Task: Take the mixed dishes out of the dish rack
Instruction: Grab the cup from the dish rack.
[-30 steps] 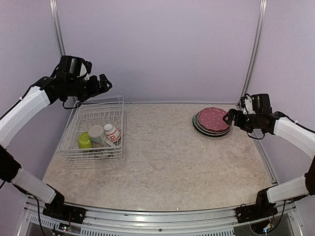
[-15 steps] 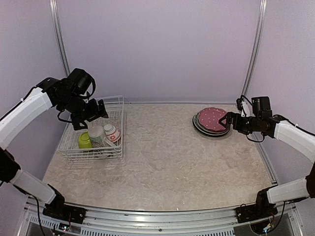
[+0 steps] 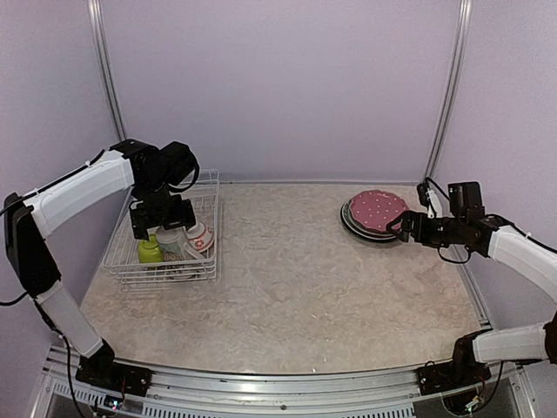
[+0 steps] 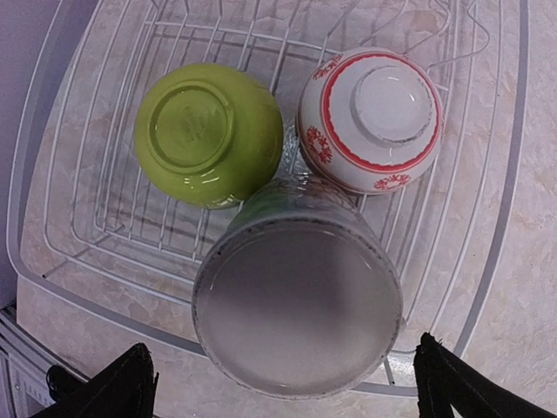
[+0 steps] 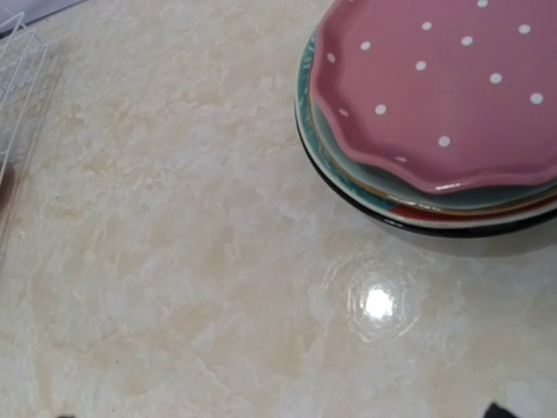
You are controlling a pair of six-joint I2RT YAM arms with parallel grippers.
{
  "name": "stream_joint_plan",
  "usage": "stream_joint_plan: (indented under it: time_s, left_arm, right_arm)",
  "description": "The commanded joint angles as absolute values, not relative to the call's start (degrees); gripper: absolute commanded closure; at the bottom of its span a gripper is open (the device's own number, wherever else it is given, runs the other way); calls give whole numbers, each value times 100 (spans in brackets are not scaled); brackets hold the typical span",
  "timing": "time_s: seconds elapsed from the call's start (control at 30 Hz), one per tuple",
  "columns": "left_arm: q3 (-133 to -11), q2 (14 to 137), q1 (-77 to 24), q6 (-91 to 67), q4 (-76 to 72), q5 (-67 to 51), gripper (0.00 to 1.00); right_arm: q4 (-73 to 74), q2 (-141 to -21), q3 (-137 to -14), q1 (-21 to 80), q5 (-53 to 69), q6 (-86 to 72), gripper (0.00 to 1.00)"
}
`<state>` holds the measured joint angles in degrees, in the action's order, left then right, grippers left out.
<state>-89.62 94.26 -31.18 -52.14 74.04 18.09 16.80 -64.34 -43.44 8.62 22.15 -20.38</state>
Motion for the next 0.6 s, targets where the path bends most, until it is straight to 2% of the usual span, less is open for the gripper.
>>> stream_joint_plan:
  time_s: [0.0, 0.2, 0.57]
  left_arm:
    - [-8763, 9490, -2918, -5028, 7286, 1557, 1]
    - [-8509, 9452, -2626, -4642, 6698, 961, 1]
    - [-8378, 9686, -2681, -4337, 6201, 1089, 4]
  right_arm:
    - [2043, -6186, -4349, 917, 2012, -1981, 0]
    - [2174, -6205, -4394, 914, 1711, -2002, 0]
    - [1961, -6304, -4334, 922, 1720, -2336, 0]
